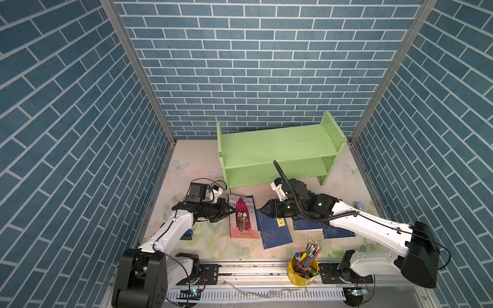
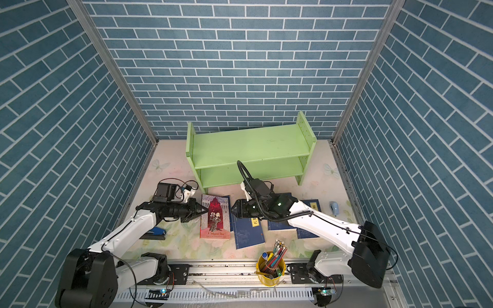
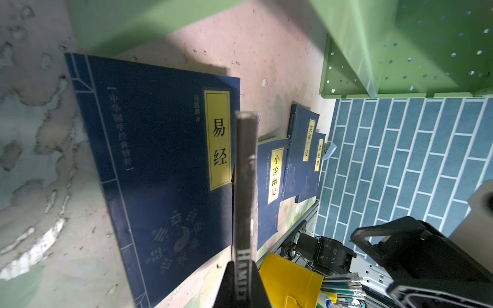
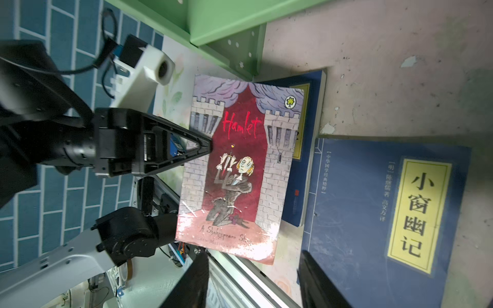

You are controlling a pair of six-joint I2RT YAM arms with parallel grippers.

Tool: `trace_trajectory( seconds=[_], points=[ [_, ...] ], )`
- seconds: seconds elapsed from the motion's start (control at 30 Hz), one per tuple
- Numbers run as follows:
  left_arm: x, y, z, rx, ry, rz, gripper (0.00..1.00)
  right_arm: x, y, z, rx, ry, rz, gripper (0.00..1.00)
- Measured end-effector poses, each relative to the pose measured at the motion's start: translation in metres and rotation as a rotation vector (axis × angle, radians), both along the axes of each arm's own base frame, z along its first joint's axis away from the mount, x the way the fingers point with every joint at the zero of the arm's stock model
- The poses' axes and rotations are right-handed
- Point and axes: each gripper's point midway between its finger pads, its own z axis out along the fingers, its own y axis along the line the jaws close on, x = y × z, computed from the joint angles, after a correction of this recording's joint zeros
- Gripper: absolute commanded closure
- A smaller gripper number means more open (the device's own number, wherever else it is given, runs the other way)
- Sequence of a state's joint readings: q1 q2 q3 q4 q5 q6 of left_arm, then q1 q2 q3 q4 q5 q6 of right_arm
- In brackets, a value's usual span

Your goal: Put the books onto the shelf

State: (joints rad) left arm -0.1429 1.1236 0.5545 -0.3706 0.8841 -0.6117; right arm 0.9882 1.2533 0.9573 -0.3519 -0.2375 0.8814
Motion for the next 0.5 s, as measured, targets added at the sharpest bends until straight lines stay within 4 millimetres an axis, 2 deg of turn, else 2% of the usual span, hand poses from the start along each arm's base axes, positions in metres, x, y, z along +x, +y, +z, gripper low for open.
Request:
trace_trajectory(
  seconds=[0.13,0.37,0.5],
  points=[
    [-0.009,0.000,0.004,-0.018,-0.018,0.012,1.00,-0.002,-0.005,0.017,0.042,-0.010,-0.026,0.44],
    [-0.016,-0.002,0.013,-0.048,-0.011,0.037,1.00,-0.002,-0.005,0.015,0.069,0.038,-0.067,0.43],
    [-0.020,-0.007,0.018,-0.064,-0.001,0.038,1.00,-0.003,-0.007,0.020,0.088,0.049,-0.084,0.41]
  ],
)
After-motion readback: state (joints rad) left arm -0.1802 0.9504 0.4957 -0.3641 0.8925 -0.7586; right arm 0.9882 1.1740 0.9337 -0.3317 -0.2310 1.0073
